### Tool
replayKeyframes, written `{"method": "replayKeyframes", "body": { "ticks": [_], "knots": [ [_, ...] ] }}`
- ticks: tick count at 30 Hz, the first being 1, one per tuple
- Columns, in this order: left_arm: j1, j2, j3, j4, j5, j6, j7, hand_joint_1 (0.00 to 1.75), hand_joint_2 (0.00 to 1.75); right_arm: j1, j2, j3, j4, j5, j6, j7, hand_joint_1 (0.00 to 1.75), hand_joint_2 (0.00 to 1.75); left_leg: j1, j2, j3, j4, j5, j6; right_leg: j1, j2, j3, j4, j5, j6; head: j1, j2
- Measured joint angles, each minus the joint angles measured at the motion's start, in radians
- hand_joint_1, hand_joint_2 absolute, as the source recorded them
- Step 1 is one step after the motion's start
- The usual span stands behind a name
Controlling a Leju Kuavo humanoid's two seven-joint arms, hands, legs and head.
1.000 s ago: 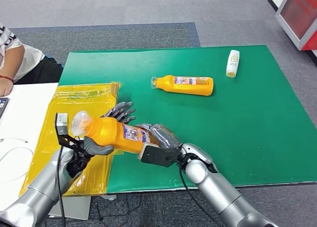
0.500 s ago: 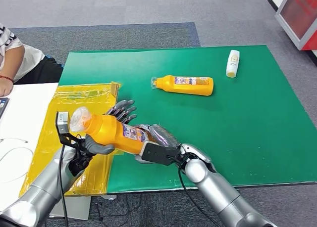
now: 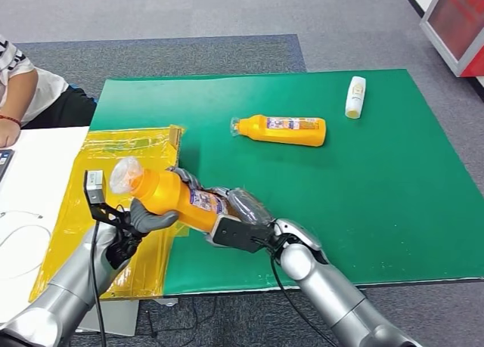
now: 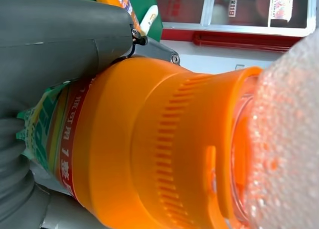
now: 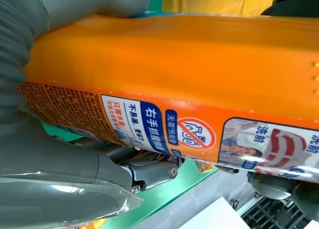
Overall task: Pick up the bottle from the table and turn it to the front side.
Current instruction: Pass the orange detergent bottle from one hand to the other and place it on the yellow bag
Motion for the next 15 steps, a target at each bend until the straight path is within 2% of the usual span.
{"method": "replayKeyframes", "body": {
  "ticks": [1,2,4,5,6,7,8,15],
  "knots": [
    [0.002,-0.001,0.002,-0.001,0.0,0.0,-0.001,1.75,1.75,0.0,0.0,0.0,0.0,0.0,0.0,0.0,1.57,1.75,0.0,0.0,0.0,0.0,0.0,0.0,0.0,0.0,0.0,0.0,0.0,0.0,0.0,0.0],
    [0.004,-0.002,0.004,-0.002,0.0,0.001,-0.002,1.75,1.75,0.0,0.0,0.0,0.001,0.0,-0.001,0.0,1.42,1.75,0.0,0.0,0.0,0.0,0.0,0.0,0.0,0.0,0.0,0.0,0.0,0.0,0.0,0.0],
    [0.011,-0.004,0.009,-0.006,-0.001,0.003,-0.003,1.75,1.75,0.0,0.0,0.0,0.002,0.0,-0.001,0.0,0.82,1.75,0.0,0.0,0.0,0.0,0.0,0.0,0.0,0.0,0.0,0.0,0.0,0.0,0.0,0.0],
    [0.015,-0.005,0.012,-0.009,-0.003,0.005,-0.003,1.75,1.75,0.0,0.001,0.0,0.003,0.0,-0.002,0.0,0.45,1.75,0.0,0.0,0.0,0.0,0.0,0.0,0.0,0.0,0.0,0.0,0.0,0.0,0.0,0.0],
    [0.019,-0.006,0.015,-0.012,-0.005,0.006,-0.004,1.75,1.75,0.0,0.001,0.0,0.004,0.001,-0.002,0.0,0.2,1.75,0.0,0.0,0.0,0.0,0.0,0.0,0.0,0.0,0.0,0.0,0.0,0.0,0.0,0.0],
    [0.022,-0.006,0.017,-0.015,-0.008,0.008,-0.004,1.75,1.75,0.001,0.001,0.0,0.005,0.001,-0.002,0.0,0.08,1.75,0.0,0.0,0.0,0.0,0.0,0.0,0.0,0.0,0.0,0.0,0.0,0.0,0.0,0.0],
    [0.024,-0.006,0.019,-0.018,-0.01,0.011,-0.004,1.75,1.75,0.001,0.001,0.001,0.005,0.001,-0.002,-0.001,0.0,1.75,0.0,0.0,0.0,0.0,0.0,0.0,0.0,0.0,0.0,0.0,0.0,0.0,0.0,0.0],
    [0.047,-0.002,0.025,-0.038,-0.039,0.016,-0.015,1.75,1.75,0.003,0.001,0.004,0.01,-0.053,0.035,-0.007,0.0,1.75,0.0,0.0,0.0,0.0,0.0,0.0,0.0,0.0,0.0,0.0,0.0,0.0,0.0,0.0]
  ]
}}
